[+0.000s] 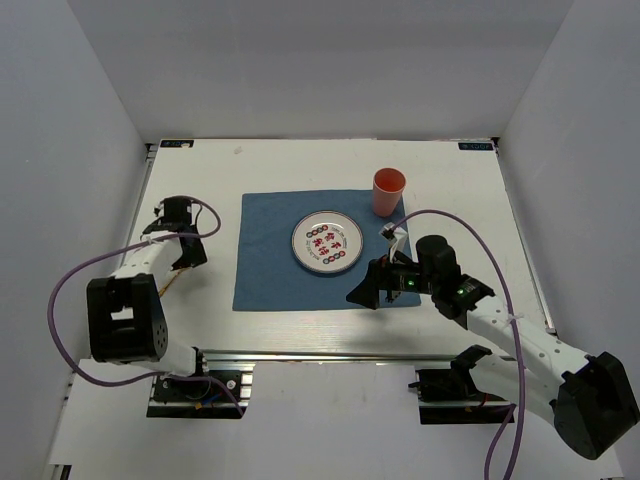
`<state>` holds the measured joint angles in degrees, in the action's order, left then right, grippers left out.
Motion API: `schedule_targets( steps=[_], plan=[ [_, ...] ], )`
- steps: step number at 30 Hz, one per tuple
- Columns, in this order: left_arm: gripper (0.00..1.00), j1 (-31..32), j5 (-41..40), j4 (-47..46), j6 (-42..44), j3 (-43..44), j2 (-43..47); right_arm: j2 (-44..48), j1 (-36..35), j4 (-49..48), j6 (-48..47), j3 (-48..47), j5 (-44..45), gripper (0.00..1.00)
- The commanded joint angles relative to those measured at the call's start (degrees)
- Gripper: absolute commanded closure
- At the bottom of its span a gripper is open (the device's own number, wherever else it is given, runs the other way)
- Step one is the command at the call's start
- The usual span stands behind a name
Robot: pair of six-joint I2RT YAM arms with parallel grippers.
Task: Set the dinner table for one person
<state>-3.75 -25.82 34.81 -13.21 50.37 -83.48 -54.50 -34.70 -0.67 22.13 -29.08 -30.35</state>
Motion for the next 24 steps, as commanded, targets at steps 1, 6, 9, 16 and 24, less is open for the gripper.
schedule_targets(
  steps=[1,6,9,16,24],
  plan=[
    [0.02,-1.7,3.8,-2.8,6.1,1.1,-2.6,0.4,-0.4,-3.7,0.2,0.9,-2.3,0.11],
    [0.07,-4.0,14.8,-6.1,14.5,-1.4,-4.3,0.4,-0.4,-3.7,0.1,1.2,-1.6,0.11],
    [0.07,-5.1,16.8,-5.0,16.7,0.2,-4.3,0.2,-0.5,-3.4,-0.1,1.1,-1.4,0.11],
    [0.10,-8.2,15.1,0.8,19.9,6.1,-7.9,1.6,-0.4,-2.3,-0.9,1.0,-0.5,0.11],
    [0.20,-10.0,25.3,0.2,20.2,4.7,-12.0,0.9,-0.4,-1.6,-1.4,0.6,0.6,0.11]
  ],
)
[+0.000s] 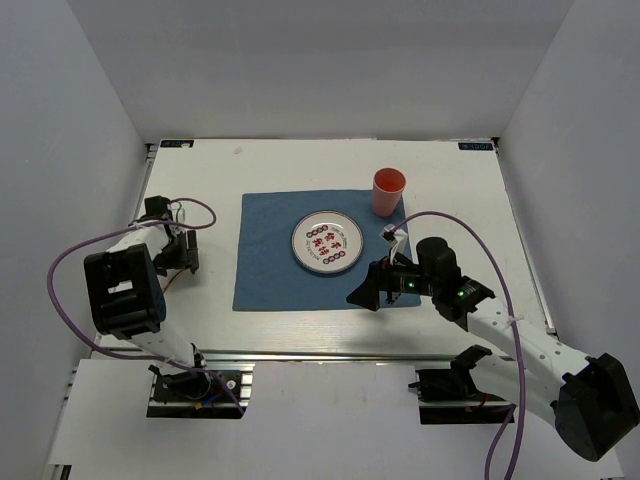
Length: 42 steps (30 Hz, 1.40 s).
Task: Set the dinner table for one person
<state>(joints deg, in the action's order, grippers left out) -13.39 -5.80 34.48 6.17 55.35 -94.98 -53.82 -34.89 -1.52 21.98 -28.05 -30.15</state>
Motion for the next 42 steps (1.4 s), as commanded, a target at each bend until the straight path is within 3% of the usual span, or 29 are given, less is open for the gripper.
schedule_targets(
  steps=[1,15,17,18,19,22,30,36,42],
  plan=[
    [0.21,-0.3,5.5,0.5,0.9,-0.5,-0.2,0.1,0.0,-0.7,-1.2,-0.4,0.4,0.11],
    [0.61,-0.9,5.6,-2.8,0.9,-3.4,-0.4,0.2,0.0,0.5,-1.7,-0.8,2.7,0.11],
    [0.73,-0.9,5.7,-3.1,0.9,-3.4,-0.8,0.4,-0.1,0.7,-1.6,-0.7,3.2,0.11],
    [0.84,-0.9,8.0,-3.5,0.9,-3.3,-1.6,0.5,-0.1,0.8,-1.7,-0.8,3.5,0.11],
    [0.84,-0.9,8.0,-3.6,0.9,-3.1,-2.2,0.6,-0.1,0.9,-1.7,-0.8,3.5,0.11],
    [1.00,-0.2,9.4,-3.2,-0.1,-0.3,-5.6,0.9,0.1,1.3,-1.8,-0.9,4.4,0.11],
    [1.00,0.9,3.8,3.2,-11.0,12.2,-14.1,0.6,0.0,1.4,-1.8,-1.1,5.5,0.11],
    [1.00,2.7,1.1,1.5,-16.2,11.0,-4.9,0.2,0.2,1.4,-1.3,-1.1,6.6,0.11],
    [1.00,4.8,12.5,1.8,-18.2,11.1,5.2,0.4,0.1,1.4,0.3,-1.7,10.0,0.11]
  ],
)
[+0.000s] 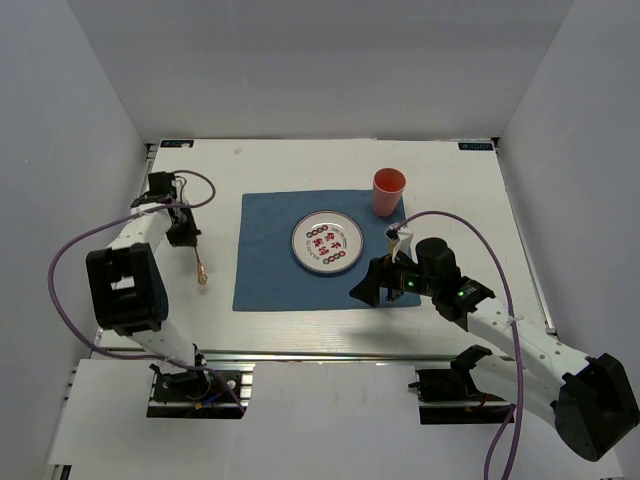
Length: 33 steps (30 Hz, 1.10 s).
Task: Set the dinner table for one person
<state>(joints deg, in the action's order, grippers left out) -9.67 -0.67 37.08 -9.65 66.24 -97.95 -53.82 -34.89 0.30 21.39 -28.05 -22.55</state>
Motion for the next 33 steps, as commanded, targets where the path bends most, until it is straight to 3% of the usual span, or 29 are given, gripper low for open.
schedule_targets(
  steps=[1,6,17,22,33],
  plan=[
    [1.00,1.8,8.8,-1.1,-2.7,-0.1,9.7,0.5,-0.1,-0.4,1.5,-1.7,2.5,0.11],
    [1.00,4.3,8.3,0.8,-5.2,-1.3,17.3,2.2,-0.2,2.0,4.1,-2.4,4.7,0.11],
    [1.00,16.1,13.4,-1.4,-8.5,-4.0,16.4,11.8,-0.2,11.4,6.4,-2.1,11.4,0.11],
    [1.00,20.6,14.2,-4.0,-10.4,-4.3,15.0,14.9,-0.1,14.2,7.9,-1.3,11.8,0.11],
    [1.00,27.3,8.1,-4.9,-12.2,-3.8,5.5,16.1,-0.3,15.7,8.1,-0.4,12.0,0.11]
  ],
)
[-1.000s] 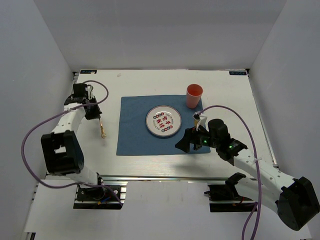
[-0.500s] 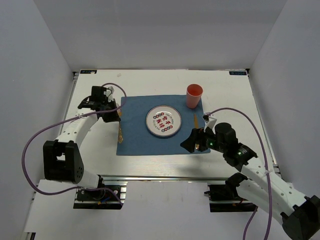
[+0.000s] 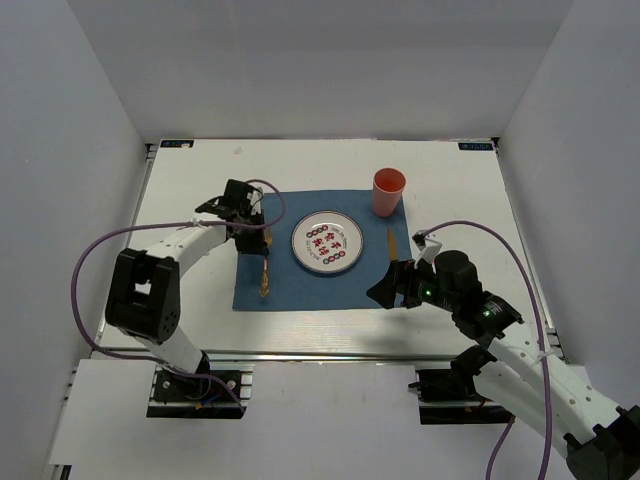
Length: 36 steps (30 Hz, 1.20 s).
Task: Set the dinner table for one person
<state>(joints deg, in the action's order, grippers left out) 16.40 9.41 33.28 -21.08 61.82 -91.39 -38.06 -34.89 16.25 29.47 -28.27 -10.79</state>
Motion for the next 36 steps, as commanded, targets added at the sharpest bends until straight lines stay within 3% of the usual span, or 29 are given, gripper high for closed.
schedule_targets(
  steps=[1,36],
  plan=[
    [1.00,1.9,-2.5,-1.0,-0.6,0.8,-1.8,0.3,0.0,-0.3,0.1,0.0,0.2,0.11],
    [1.00,4.2,-11.5,-0.2,-1.1,2.8,-7.0,-1.0,-0.2,0.4,-0.2,0.4,0.2,0.11]
  ],
)
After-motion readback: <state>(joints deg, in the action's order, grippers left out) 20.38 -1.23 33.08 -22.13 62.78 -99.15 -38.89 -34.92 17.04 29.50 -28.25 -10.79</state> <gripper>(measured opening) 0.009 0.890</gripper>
